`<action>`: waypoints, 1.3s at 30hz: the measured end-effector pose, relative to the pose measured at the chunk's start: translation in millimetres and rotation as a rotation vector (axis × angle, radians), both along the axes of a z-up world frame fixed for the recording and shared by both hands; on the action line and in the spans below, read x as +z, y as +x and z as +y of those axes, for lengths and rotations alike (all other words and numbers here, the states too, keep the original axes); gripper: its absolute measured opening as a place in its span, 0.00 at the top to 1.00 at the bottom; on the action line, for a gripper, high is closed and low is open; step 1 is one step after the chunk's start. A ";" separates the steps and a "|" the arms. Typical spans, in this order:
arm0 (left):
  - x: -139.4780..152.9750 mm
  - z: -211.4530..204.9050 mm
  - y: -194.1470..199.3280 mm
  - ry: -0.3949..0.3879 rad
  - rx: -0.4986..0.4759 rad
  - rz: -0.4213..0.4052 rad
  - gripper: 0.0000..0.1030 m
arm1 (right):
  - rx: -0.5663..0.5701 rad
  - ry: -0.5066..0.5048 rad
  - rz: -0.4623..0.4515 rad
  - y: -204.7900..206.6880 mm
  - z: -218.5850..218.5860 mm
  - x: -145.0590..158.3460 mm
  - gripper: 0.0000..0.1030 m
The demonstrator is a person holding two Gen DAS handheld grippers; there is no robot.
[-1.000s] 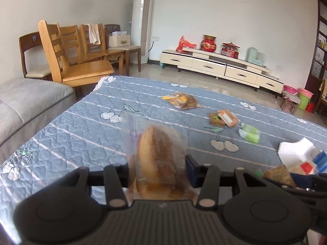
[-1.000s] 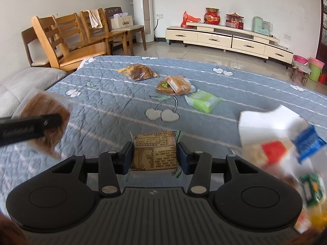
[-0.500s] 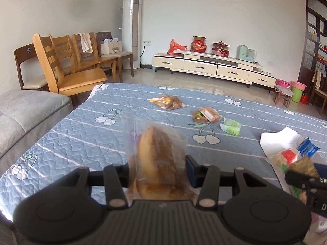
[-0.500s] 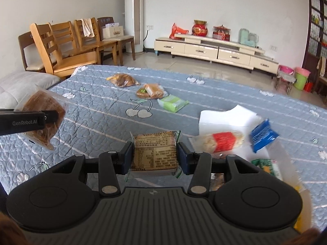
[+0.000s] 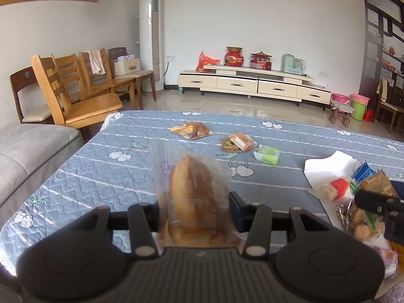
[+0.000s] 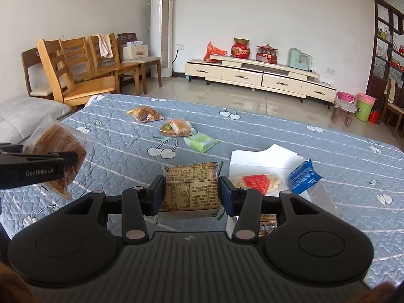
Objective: Organize snacks
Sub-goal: 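Carry the bread loaf bag and brown pack over the white box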
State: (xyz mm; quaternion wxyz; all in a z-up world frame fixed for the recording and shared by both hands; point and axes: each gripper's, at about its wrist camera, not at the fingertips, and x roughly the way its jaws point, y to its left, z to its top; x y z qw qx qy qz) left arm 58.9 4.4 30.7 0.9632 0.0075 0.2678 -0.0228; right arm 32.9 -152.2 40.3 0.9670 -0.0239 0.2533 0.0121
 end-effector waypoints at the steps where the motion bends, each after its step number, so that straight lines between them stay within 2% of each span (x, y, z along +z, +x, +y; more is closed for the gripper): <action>1: 0.7 -1.0 -0.6 0.001 -0.003 -0.002 0.54 | -0.002 0.000 -0.003 -1.4 -0.7 0.4 0.44; 39: 10.3 -37.4 -15.3 0.030 -0.091 -0.026 0.54 | -0.068 -0.006 -0.046 -26.0 -20.5 8.1 0.44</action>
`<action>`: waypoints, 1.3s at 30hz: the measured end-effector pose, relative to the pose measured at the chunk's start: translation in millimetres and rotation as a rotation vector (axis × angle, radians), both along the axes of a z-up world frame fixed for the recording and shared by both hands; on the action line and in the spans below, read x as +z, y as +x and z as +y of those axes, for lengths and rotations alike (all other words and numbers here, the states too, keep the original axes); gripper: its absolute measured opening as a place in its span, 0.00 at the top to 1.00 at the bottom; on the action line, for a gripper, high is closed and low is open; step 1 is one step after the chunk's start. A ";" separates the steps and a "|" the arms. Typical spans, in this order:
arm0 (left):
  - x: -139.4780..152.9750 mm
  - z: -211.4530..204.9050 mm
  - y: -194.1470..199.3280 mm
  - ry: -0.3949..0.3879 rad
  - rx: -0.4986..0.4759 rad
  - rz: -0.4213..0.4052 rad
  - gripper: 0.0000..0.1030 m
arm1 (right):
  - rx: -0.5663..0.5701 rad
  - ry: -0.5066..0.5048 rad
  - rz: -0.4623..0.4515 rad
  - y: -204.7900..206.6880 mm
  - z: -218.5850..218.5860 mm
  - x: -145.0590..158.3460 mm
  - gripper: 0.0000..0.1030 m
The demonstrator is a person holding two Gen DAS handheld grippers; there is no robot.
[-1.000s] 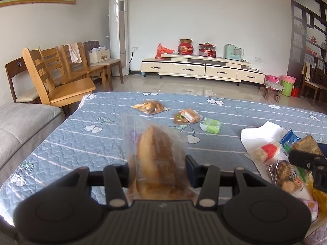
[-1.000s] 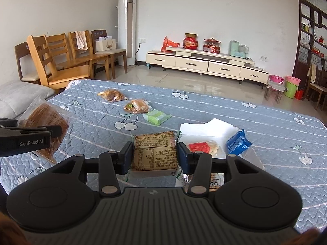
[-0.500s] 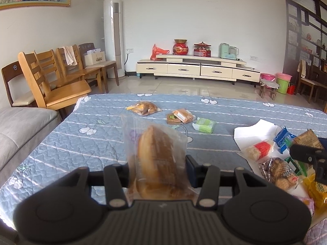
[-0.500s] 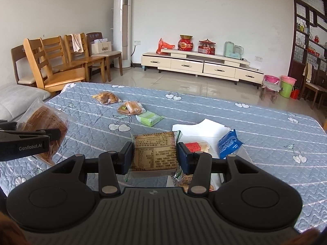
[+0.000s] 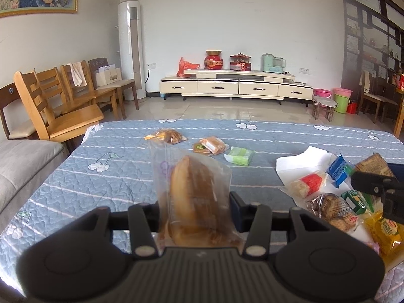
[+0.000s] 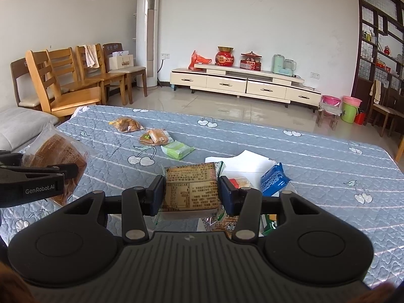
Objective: Organize snacks
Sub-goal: 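Carry the bread loaf bag and brown pack over the white box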
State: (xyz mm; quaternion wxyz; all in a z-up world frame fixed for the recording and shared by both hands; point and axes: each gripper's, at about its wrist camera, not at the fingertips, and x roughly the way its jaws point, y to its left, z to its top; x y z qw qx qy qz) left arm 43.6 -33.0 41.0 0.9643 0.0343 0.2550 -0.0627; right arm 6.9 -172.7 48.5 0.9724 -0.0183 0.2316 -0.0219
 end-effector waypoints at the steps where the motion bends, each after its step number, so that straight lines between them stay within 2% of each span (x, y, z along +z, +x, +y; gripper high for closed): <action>1: 0.2 -1.2 -0.6 0.001 -0.003 -0.001 0.54 | -0.002 0.000 -0.001 -0.4 -0.5 0.1 0.44; 39: -5.4 -57.1 -9.8 0.033 -0.152 0.006 0.54 | -0.114 0.024 -0.017 -14.6 -21.7 0.3 0.44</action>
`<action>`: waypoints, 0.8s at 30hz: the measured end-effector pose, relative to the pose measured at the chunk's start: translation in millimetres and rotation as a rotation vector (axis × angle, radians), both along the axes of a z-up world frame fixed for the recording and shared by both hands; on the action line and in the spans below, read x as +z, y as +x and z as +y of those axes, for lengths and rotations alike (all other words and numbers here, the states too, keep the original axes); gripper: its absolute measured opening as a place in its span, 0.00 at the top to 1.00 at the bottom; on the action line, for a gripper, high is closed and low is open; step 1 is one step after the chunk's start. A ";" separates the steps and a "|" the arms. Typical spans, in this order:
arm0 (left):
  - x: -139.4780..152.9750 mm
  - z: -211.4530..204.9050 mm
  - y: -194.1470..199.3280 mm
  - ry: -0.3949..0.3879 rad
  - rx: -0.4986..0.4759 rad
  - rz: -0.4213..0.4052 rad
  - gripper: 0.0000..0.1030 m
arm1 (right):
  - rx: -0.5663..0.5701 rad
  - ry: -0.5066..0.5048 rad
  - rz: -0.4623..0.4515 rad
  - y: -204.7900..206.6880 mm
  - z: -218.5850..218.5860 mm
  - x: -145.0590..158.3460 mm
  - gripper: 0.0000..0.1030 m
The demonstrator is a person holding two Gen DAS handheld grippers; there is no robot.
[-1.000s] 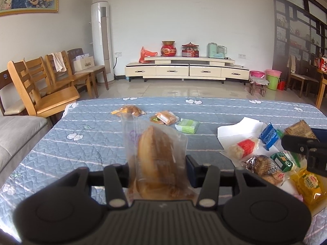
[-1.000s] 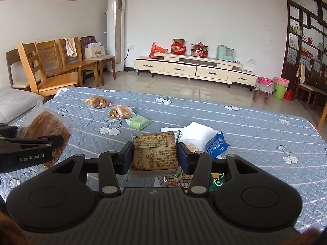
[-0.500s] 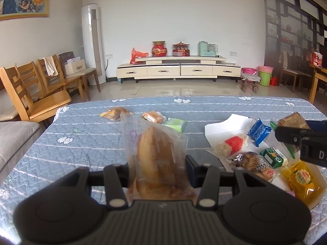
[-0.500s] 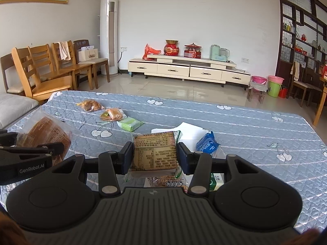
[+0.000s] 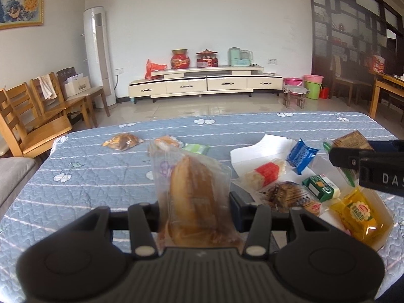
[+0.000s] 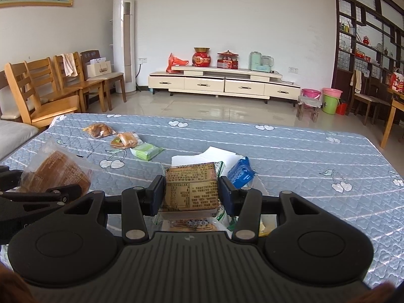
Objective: Organize snacks
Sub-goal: 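Carry the bread loaf bag and brown pack over the white box, then lower both tools into the box and open them to drop the packs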
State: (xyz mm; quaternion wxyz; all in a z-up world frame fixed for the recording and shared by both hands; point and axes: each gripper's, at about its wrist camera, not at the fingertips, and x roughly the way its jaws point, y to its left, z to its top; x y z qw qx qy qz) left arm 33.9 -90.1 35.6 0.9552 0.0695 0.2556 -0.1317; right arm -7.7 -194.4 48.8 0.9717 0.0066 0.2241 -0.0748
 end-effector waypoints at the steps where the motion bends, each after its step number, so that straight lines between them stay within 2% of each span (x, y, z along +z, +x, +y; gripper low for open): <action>1: -0.3 -2.3 0.7 -0.001 -0.005 0.000 0.54 | -0.006 0.000 0.000 -0.6 -1.1 0.1 0.44; 24: -11.7 -74.7 -5.6 -0.006 -0.220 0.034 0.54 | -0.152 0.031 0.028 -7.8 -40.9 -13.8 0.44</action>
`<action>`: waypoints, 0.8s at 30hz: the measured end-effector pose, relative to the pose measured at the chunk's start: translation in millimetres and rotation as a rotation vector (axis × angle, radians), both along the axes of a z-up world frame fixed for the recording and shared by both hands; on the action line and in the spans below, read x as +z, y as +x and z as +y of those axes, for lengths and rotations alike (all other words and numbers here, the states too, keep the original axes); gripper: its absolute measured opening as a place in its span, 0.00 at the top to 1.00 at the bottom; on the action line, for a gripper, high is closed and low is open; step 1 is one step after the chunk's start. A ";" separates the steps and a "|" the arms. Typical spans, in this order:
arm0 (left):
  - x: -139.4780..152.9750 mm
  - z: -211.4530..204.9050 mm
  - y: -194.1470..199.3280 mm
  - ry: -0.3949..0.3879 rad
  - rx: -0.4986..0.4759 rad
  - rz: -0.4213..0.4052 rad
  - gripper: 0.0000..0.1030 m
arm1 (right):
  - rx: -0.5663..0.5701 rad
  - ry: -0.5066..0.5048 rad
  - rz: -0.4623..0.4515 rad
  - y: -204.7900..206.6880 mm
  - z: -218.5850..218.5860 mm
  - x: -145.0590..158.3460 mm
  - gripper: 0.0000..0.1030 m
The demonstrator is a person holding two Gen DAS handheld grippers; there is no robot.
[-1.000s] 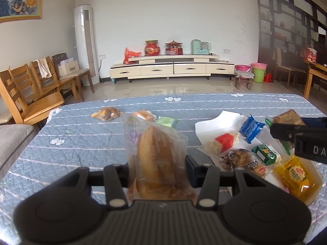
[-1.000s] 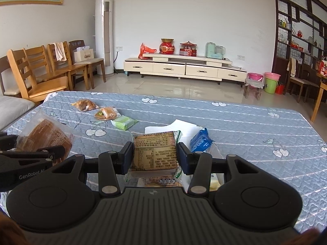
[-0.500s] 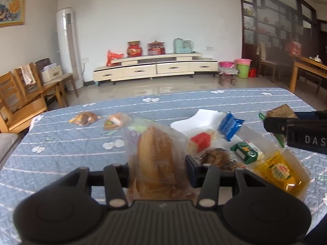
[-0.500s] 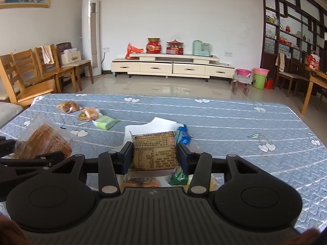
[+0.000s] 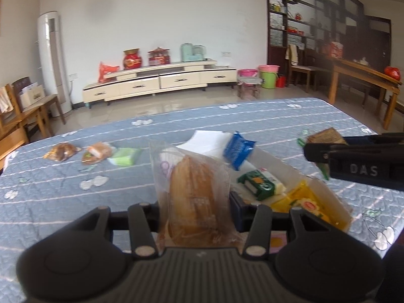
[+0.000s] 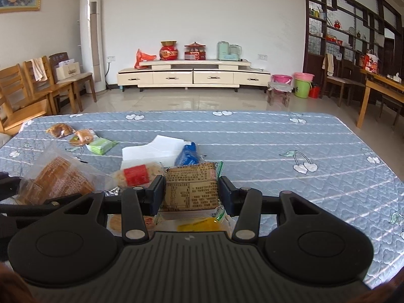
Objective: Organize snacks
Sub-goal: 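Lower both tools into the box and open them to drop the packs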
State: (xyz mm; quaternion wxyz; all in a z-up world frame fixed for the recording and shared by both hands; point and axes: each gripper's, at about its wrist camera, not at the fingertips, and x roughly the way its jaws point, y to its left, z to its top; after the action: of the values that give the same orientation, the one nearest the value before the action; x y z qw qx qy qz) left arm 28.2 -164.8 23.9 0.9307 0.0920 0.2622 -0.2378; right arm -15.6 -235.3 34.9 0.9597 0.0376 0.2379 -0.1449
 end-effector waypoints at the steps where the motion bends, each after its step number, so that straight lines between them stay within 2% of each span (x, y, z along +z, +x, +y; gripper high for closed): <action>1: -0.6 -4.0 -0.5 0.002 -0.011 0.001 0.54 | -0.001 0.001 0.002 0.6 -0.5 -0.7 0.44; 8: -5.7 -23.4 -2.3 0.013 -0.058 0.010 0.54 | -0.003 0.009 0.019 7.8 -1.1 -6.9 0.44; 24: -12.5 -41.9 3.1 0.022 -0.101 0.026 0.54 | 0.018 0.020 0.044 25.6 -11.5 -12.7 0.43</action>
State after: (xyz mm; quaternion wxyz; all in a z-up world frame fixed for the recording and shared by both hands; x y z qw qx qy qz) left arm 31.3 -206.7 11.4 0.9129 0.1124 0.2720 -0.2827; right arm 10.0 -246.8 22.2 0.9551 0.0418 0.2606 -0.1345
